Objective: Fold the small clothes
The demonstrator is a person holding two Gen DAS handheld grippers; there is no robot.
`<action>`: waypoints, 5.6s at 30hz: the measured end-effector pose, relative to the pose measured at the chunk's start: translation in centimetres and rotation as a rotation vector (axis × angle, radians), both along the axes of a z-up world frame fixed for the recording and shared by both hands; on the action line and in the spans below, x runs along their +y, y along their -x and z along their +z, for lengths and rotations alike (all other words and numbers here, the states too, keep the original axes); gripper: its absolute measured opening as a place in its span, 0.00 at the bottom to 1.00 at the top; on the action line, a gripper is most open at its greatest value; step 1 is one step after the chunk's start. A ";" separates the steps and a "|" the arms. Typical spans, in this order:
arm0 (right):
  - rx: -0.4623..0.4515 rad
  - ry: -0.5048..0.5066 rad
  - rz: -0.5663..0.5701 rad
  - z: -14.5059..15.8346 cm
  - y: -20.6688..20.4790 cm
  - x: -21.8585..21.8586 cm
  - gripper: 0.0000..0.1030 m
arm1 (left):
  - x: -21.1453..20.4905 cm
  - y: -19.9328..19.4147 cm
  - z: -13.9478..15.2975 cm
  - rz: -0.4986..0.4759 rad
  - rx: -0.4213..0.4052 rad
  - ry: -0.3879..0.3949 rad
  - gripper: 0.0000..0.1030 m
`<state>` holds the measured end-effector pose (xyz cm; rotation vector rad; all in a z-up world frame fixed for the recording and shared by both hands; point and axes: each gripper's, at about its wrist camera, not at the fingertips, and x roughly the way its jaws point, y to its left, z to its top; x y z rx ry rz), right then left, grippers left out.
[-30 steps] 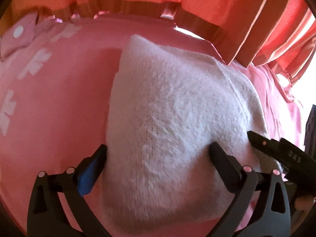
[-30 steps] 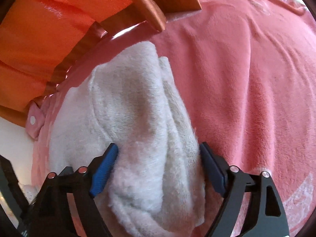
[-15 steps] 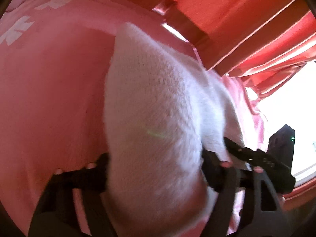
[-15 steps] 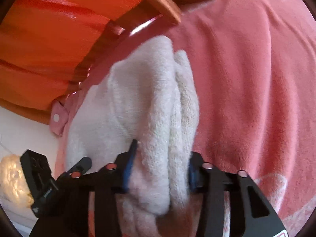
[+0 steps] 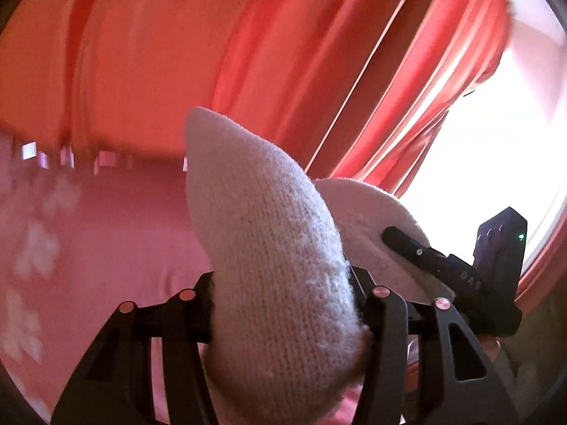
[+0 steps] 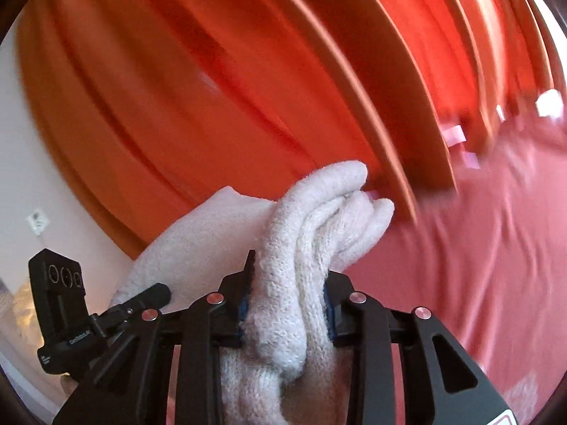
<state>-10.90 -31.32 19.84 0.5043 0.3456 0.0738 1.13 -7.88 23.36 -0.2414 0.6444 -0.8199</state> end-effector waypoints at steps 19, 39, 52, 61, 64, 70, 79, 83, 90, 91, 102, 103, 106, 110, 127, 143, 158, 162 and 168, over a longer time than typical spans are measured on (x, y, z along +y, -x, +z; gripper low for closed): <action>0.386 -0.136 -0.030 -17.5 -14.7 1.2 0.55 | 12.0 -10.8 -18.8 0.404 0.388 0.043 0.82; 0.340 -0.083 0.100 -18.4 -20.7 5.4 0.28 | 8.0 -15.5 -21.7 0.206 0.369 -0.037 0.53; 0.437 0.034 -0.014 -19.4 -21.1 4.0 0.33 | 9.0 -16.7 -22.7 0.340 0.382 -0.077 0.62; 0.553 0.082 0.085 -20.5 -21.1 6.0 0.48 | 9.1 -13.2 -18.2 0.441 0.177 -0.291 0.63; 0.515 0.121 0.069 -19.5 -21.8 6.8 0.21 | 8.3 -12.5 -19.0 0.401 0.202 -0.324 0.63; 0.358 0.224 0.039 -16.4 -20.6 8.0 0.16 | 8.4 -12.0 -19.9 0.414 0.214 -0.387 0.66; 0.396 0.170 0.018 -15.5 -18.5 7.5 0.21 | 7.4 -11.5 -19.8 0.431 0.145 -0.464 0.71; 0.437 0.290 0.010 -15.9 -17.8 10.1 0.18 | 7.3 -11.3 -19.7 0.437 0.142 -0.467 0.71; 0.551 0.316 0.020 -18.0 -18.8 10.5 0.16 | 7.2 -11.2 -19.7 0.438 0.138 -0.474 0.71; 0.518 0.316 0.028 -17.4 -18.5 10.6 0.16 | 7.2 -11.2 -19.7 0.439 0.137 -0.474 0.71; 0.520 0.362 0.012 -16.9 -17.6 11.0 0.20 | 7.2 -10.6 -19.5 0.446 0.120 -0.492 0.74; 0.493 0.376 -0.010 -16.1 -16.8 11.1 0.29 | 7.3 -10.4 -19.4 0.448 0.122 -0.492 0.75; 0.444 0.392 -0.036 -15.5 -14.7 11.7 0.60 | 7.2 -8.8 -18.8 0.470 0.113 -0.501 0.85; 0.464 0.425 -0.045 -17.7 -12.0 12.7 0.68 | 7.0 -5.7 -19.3 0.493 0.126 -0.493 0.89; 0.430 0.446 -0.135 -22.2 -4.9 16.7 0.72 | 7.1 2.4 -23.3 0.564 0.126 -0.571 0.89; 0.461 0.436 -0.127 -23.8 -6.2 18.0 0.72 | 6.2 2.0 -24.0 0.572 0.090 -0.586 0.88; 0.479 0.451 -0.130 -24.5 -6.3 17.9 0.72 | 5.6 2.1 -24.3 0.569 0.061 -0.615 0.87; 0.475 0.458 -0.135 -24.7 -6.3 18.0 0.72 | 5.7 2.1 -24.2 0.574 0.062 -0.618 0.86; 0.477 0.456 -0.136 -24.7 -6.3 18.0 0.72 | 5.7 2.1 -24.3 0.569 0.063 -0.621 0.84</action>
